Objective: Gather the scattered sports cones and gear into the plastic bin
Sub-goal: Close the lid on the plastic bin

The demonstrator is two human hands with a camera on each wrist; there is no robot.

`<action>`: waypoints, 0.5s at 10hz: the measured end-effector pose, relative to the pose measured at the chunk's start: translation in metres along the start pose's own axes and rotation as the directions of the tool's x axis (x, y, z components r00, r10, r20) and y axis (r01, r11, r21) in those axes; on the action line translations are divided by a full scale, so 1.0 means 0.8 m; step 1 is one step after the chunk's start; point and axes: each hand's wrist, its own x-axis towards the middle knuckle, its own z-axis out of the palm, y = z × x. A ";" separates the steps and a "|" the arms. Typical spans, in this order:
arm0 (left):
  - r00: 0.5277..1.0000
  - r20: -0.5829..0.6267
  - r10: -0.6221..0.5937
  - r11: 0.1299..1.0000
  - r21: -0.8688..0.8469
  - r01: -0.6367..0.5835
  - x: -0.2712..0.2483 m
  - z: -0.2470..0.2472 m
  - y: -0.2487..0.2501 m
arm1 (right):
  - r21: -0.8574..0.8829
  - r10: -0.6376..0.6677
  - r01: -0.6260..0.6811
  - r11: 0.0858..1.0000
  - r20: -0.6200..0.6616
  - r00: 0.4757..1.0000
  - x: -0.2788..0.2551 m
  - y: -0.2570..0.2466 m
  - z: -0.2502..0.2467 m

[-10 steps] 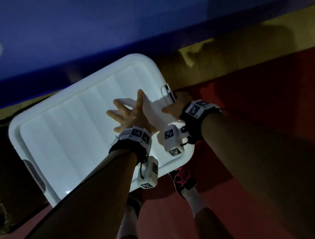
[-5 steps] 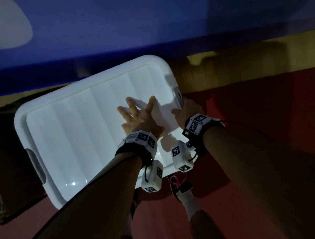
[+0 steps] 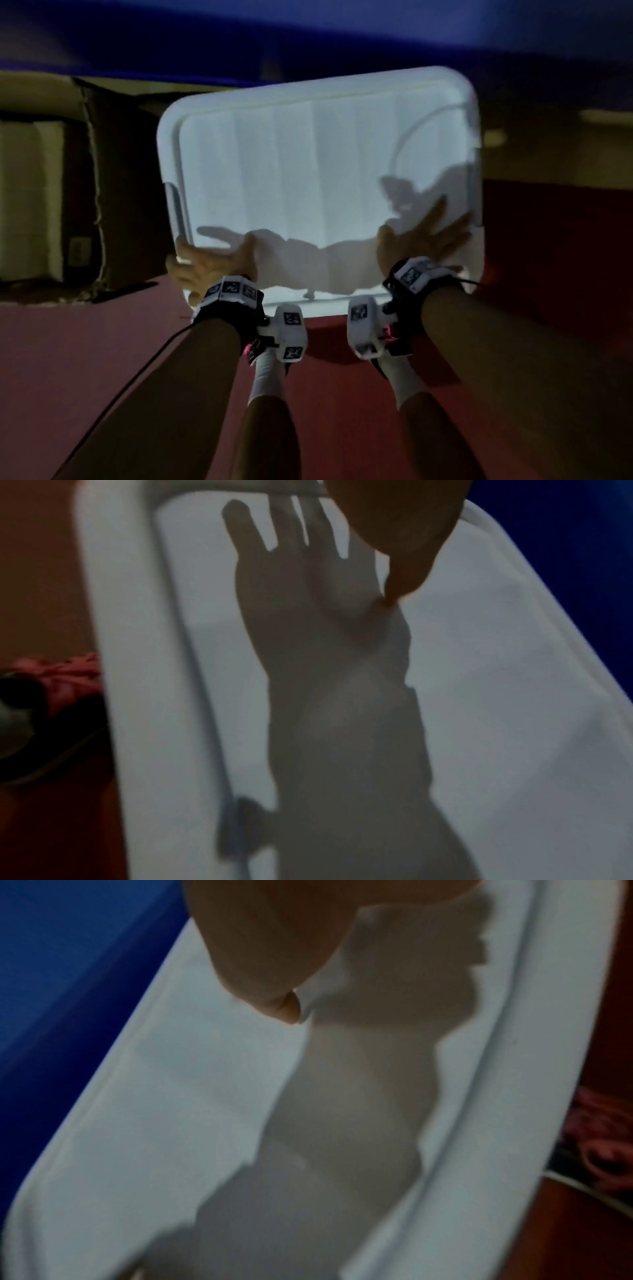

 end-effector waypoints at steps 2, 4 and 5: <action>0.917 0.350 -0.192 0.953 -0.159 0.260 0.047 -0.021 -0.049 | -0.257 -0.447 0.624 0.738 0.507 0.737 -0.052 -0.051 0.052; 0.883 0.429 -0.190 0.937 -0.188 0.293 0.078 -0.036 -0.034 | -0.368 -0.344 0.581 0.726 0.536 0.771 -0.058 -0.085 0.062; 0.885 0.430 -0.179 0.932 -0.215 0.293 0.094 -0.027 -0.029 | -0.378 -0.411 0.653 0.657 0.546 0.730 -0.052 -0.091 0.063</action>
